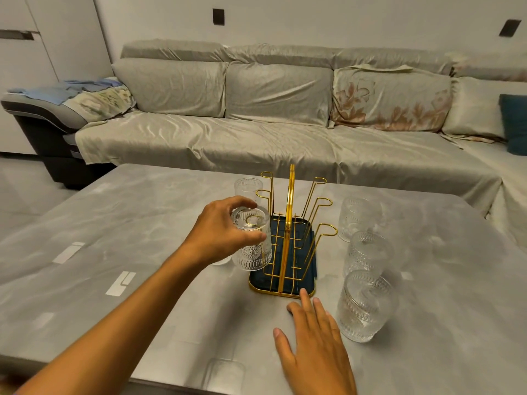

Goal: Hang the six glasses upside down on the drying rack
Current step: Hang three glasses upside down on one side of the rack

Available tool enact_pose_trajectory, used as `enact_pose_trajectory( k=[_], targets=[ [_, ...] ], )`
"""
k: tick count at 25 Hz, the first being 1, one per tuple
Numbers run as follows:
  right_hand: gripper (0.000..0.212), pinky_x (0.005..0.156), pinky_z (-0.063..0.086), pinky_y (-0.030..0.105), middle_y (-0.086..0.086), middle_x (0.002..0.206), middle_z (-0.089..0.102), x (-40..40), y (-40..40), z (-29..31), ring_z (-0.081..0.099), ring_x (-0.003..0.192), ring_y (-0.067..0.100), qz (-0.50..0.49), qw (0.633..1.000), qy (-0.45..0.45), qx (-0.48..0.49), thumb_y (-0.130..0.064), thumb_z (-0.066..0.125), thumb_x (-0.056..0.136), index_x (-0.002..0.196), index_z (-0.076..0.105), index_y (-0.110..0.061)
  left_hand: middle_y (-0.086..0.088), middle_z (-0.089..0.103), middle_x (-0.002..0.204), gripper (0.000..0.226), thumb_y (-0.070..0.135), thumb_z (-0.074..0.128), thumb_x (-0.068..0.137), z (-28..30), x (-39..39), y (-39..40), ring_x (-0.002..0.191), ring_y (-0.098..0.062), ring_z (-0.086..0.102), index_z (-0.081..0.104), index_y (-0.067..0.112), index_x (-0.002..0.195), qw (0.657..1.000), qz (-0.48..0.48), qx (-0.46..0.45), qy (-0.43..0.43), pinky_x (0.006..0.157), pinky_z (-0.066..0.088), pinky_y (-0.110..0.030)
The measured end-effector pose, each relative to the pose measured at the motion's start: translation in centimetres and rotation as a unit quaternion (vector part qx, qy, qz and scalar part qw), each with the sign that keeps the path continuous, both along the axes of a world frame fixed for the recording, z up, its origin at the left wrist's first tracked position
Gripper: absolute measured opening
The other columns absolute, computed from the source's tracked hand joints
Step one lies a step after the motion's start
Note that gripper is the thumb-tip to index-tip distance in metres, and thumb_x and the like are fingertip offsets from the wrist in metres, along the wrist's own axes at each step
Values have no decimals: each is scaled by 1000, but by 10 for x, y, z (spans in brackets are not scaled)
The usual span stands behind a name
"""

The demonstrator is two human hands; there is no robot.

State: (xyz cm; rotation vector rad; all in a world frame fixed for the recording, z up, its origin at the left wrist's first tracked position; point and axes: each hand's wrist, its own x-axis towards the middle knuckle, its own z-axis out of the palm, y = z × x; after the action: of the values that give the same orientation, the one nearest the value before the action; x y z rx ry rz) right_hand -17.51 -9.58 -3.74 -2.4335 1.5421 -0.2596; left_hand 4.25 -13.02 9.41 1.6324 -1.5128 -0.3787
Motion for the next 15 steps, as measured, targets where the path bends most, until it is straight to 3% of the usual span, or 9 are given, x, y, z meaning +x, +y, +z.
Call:
enact_pose_trajectory(
  k=[4, 6, 8, 10, 12, 13, 15],
  targets=[
    [58, 114, -1, 38, -6, 156, -16, 0, 1, 2, -12, 141, 17, 0, 1000, 0, 4, -63, 21, 89, 140, 17, -36, 6, 61, 125, 71, 44, 84, 65, -4, 5, 5, 107, -13, 59, 54, 31, 128, 999, -33, 9, 11, 76, 50, -17],
    [58, 114, -1, 38, -6, 155, -17, 0, 1, 2, -13, 141, 16, 1, 1000, 7, 2, -63, 20, 89, 140, 16, -36, 12, 61, 127, 71, 45, 83, 65, -13, 22, 14, 111, -8, 59, 52, 39, 129, 985, -41, -23, 168, 79, 52, -19],
    [60, 115, -2, 38, -6, 155, -19, 0, 0, 2, -14, 141, 16, 1, 1000, 18, 3, -64, 18, 89, 141, 14, -36, 6, 65, 122, 61, 27, 78, 71, -37, 45, 21, 112, -15, 60, 54, 35, 126, 941, 68, -88, 320, 78, 52, -24],
    [61, 115, -2, 38, -5, 155, -20, 2, 0, 1, -15, 140, 17, 4, 1000, 26, 5, -64, 18, 89, 142, 12, -36, 1, 57, 127, 75, 10, 78, 71, -65, 59, 18, 118, -24, 54, 44, 29, 135, 942, 164, -13, 294, 84, 48, -32],
    [61, 114, -3, 38, -5, 154, -21, 1, -1, 1, -15, 140, 17, 3, 999, 35, 10, -64, 17, 89, 142, 12, -35, 2, 48, 131, 102, 10, 86, 63, -88, 57, 8, 118, -23, 51, 28, 24, 145, 956, 138, 88, 243, 94, 46, -38],
    [62, 113, -3, 38, -5, 154, -22, 1, -2, 0, -15, 140, 17, 4, 999, 40, 12, -65, 18, 88, 142, 11, -35, 2, 50, 130, 106, 14, 90, 58, -96, 53, 3, 115, -22, 53, 29, 24, 144, 960, 117, 93, 235, 96, 47, -39],
    [62, 113, -4, 39, -4, 154, -23, 1, -4, 0, -16, 140, 18, 7, 999, 48, 14, -65, 18, 88, 142, 11, -36, 3, 60, 121, 91, 23, 93, 52, -106, 49, -6, 109, -21, 60, 44, 25, 129, 963, 135, 89, 215, 93, 50, -39]
  ],
)
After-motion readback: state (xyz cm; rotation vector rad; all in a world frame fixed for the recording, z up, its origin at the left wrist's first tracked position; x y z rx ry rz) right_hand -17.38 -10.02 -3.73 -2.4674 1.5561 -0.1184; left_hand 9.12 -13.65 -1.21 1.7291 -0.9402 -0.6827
